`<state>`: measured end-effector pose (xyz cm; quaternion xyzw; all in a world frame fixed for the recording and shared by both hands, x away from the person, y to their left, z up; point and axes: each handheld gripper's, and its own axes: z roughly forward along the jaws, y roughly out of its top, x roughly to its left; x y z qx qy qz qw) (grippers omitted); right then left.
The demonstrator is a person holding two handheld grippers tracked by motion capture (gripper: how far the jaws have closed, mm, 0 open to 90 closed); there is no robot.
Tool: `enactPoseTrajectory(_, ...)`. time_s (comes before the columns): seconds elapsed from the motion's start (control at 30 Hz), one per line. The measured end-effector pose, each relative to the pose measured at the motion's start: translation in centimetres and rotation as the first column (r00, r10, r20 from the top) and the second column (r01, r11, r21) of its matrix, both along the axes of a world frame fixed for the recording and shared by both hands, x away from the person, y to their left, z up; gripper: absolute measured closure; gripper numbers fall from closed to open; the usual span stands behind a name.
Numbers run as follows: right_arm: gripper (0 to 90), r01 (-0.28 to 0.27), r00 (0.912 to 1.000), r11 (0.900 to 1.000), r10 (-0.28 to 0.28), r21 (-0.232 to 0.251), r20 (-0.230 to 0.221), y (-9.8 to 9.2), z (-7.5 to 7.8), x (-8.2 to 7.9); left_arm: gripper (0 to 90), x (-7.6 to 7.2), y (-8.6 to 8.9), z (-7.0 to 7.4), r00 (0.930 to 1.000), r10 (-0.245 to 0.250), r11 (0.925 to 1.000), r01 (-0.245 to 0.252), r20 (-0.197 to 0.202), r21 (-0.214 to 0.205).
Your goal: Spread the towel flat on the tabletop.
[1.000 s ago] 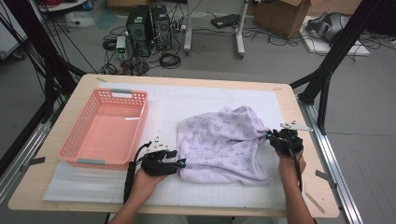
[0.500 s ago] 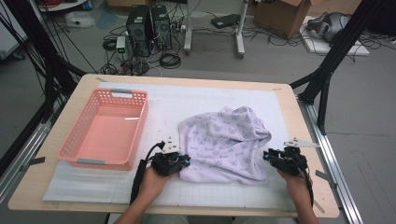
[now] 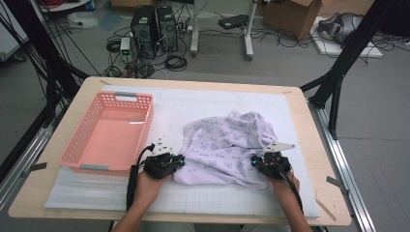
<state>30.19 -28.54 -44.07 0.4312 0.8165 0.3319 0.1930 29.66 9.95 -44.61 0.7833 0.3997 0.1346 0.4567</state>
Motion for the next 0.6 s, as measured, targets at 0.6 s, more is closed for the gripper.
enactPoseTrajectory(0.6,63.5,0.181,0.9823,0.9616,-0.187,0.207,0.012,-8.2,1.9,-1.8,82.2,-0.1,0.0,0.0,0.9999,0.012,0.9999,-0.012,0.012,0.01)
